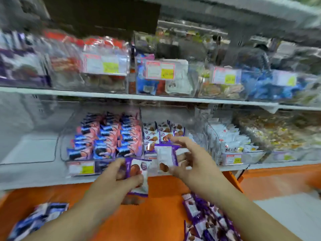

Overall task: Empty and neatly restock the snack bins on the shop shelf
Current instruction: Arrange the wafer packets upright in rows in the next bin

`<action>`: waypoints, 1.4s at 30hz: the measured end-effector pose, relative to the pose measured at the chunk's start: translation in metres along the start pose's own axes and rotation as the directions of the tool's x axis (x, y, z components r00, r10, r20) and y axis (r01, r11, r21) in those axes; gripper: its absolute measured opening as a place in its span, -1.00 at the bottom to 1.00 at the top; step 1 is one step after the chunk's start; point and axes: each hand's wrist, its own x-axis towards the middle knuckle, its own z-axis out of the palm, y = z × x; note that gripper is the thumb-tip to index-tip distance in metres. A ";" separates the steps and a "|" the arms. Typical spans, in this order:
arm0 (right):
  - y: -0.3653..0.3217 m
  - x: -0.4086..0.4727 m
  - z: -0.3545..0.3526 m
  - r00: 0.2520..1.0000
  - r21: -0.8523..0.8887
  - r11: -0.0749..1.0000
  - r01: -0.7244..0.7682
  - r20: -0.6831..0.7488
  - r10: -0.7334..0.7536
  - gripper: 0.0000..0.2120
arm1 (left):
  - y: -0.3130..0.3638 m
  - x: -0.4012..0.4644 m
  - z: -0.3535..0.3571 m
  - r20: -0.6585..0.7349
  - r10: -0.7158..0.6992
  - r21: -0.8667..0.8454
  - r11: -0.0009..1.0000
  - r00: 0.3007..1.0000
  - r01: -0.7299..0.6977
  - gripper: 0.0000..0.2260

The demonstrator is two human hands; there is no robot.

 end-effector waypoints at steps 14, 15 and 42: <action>-0.018 0.010 0.061 0.901 -0.156 0.901 0.404 -0.103 -0.421 -0.48 | 0.034 0.004 -0.034 0.075 -0.084 -0.224 0.970 0.994 0.099 -0.61; -0.017 0.013 0.061 0.911 -0.145 0.910 0.388 -0.091 -0.403 -0.46 | 0.035 0.007 -0.034 0.057 -0.071 -0.213 0.974 0.996 0.082 -0.59; 0.026 0.025 -0.035 0.969 0.457 0.882 -0.118 -0.140 0.202 -0.73 | 0.045 0.034 0.030 0.024 0.213 0.146 0.966 0.977 -0.214 -0.58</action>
